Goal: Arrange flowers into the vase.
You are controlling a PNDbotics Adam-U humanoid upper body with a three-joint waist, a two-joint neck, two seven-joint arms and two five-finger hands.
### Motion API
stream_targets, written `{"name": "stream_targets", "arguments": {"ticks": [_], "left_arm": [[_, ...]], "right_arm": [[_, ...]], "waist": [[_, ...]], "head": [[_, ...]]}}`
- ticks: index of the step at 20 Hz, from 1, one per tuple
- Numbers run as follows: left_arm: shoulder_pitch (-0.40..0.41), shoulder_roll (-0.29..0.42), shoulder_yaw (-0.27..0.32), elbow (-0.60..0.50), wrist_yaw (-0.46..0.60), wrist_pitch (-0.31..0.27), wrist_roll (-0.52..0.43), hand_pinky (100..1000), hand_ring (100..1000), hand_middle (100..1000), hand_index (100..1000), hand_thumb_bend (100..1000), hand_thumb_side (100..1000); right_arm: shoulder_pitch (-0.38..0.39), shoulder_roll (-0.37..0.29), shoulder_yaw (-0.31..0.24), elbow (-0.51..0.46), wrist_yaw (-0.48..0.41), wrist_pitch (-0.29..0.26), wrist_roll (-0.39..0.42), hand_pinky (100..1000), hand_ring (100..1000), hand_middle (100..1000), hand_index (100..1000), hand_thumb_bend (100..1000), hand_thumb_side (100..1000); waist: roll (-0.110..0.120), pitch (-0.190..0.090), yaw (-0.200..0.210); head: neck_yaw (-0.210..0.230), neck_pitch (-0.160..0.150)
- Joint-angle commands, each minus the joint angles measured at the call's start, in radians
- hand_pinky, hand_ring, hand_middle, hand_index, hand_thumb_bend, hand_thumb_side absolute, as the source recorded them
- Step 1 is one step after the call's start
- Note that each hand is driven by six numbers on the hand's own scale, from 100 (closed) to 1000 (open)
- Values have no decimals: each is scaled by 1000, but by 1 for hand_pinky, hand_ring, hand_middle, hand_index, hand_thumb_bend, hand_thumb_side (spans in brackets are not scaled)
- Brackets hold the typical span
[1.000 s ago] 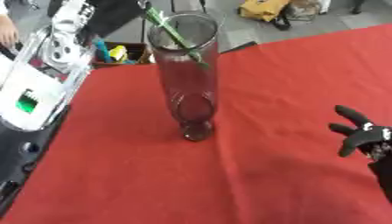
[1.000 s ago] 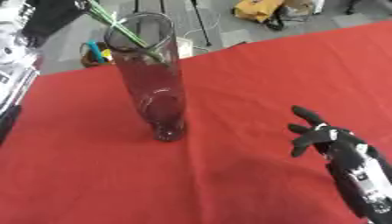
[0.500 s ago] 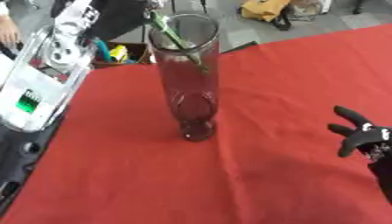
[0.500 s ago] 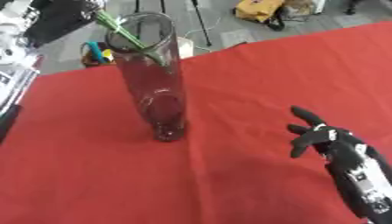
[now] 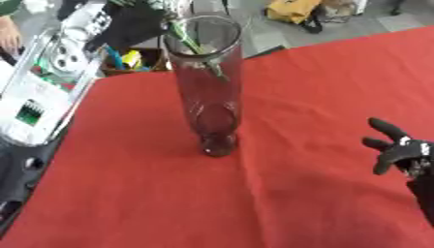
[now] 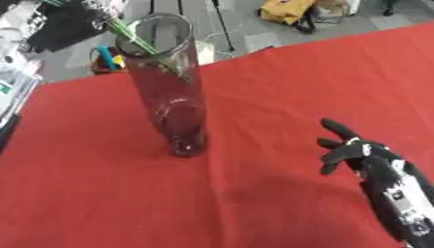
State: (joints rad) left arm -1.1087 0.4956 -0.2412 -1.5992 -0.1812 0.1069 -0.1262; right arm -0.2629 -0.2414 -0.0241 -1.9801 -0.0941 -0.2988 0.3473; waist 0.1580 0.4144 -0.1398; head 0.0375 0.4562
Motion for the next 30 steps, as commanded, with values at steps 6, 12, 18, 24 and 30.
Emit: {"name": "stream_targets", "arguments": {"ticks": [6,12,18,24,30], "left_arm": [[-19,51,26,-13,-24,-27,-86,573,792,834,891,100,656],[-22,58,27,-11,-38,-49,-127,605,814,860,915,100,704],[-27,62,29,-18,-19,-72,-162,639,833,888,946,100,815],[-33,64,28,-24,-18,-96,-183,670,854,911,981,100,842],[-37,71,29,-29,-18,-114,-200,693,871,926,1000,100,854]], "right_arm": [[1,-4,0,-20,11,8,2,911,1000,479,666,100,911],[3,-3,2,-20,14,16,7,913,1000,478,666,100,909],[6,-4,2,-20,19,21,11,914,1000,477,666,100,908],[5,-5,3,-20,21,28,16,916,1000,476,666,100,908],[5,-5,4,-20,25,34,19,917,1000,476,666,100,907]], "waist": [[-1,-24,-2],[6,-27,-2],[13,-29,-3],[19,-29,-3],[24,-30,-3]], "head": [[0,-2],[1,0],[5,1],[7,4],[7,6]]}}
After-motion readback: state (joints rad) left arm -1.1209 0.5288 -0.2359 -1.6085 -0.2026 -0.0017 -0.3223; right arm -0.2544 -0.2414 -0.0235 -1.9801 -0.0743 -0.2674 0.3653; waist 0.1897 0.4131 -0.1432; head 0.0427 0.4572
